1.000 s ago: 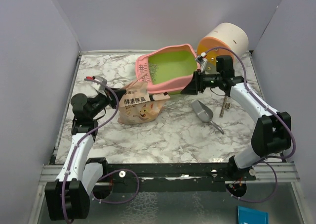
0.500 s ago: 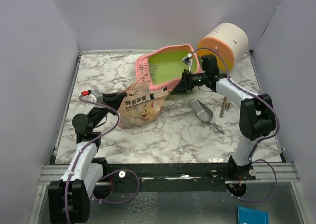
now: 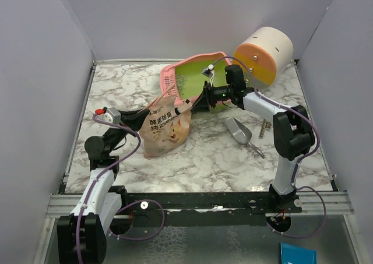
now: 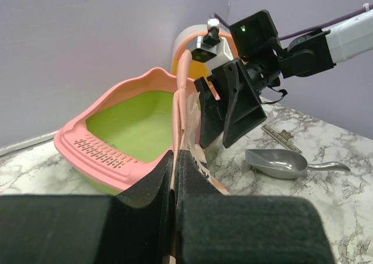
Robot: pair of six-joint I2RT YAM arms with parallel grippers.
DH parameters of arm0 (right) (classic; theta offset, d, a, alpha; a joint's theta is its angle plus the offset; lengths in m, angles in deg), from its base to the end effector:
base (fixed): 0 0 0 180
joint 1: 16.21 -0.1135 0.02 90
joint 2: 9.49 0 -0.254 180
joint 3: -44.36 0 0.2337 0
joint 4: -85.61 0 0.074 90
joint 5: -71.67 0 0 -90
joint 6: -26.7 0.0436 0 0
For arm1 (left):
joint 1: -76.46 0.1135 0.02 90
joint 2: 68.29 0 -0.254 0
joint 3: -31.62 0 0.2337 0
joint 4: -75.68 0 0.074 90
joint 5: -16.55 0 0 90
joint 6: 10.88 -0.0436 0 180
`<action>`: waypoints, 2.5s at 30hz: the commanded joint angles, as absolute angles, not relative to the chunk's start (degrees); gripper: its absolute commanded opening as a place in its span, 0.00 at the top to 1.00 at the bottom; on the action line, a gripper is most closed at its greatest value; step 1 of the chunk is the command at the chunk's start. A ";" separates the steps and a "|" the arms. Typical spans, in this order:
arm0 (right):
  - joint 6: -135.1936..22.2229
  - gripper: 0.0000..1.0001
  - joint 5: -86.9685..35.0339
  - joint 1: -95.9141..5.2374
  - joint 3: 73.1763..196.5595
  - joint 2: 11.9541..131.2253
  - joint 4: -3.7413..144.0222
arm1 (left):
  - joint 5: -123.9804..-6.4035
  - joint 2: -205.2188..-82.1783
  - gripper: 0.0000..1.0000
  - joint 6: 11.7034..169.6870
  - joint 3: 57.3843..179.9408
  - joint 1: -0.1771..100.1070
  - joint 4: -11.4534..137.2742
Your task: Fill the litter box with clean litter
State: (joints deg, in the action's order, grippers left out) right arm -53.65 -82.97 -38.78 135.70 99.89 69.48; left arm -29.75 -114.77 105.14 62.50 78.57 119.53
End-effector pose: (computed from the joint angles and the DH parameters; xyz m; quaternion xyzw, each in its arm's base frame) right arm 0.3572 0.1911 0.2287 -0.3327 0.7138 0.5637 0.2490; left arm 0.1641 -0.0241 0.2848 0.1941 0.5397 -0.3519 0.7398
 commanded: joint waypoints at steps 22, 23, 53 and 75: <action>-66.77 0.43 -89.48 -40.96 152.35 110.18 58.24 | -30.81 -113.64 1.00 104.18 67.54 78.43 129.36; -67.72 0.43 -90.05 -41.07 152.17 109.87 57.26 | -30.75 -113.97 1.00 104.11 67.91 78.48 129.40; -66.09 0.99 -60.65 -47.63 126.71 78.83 68.22 | -41.14 -120.86 1.00 100.32 71.30 78.49 127.78; -82.45 0.52 -73.12 -48.81 153.26 98.88 44.10 | -35.49 -121.10 1.00 101.33 72.78 78.47 129.08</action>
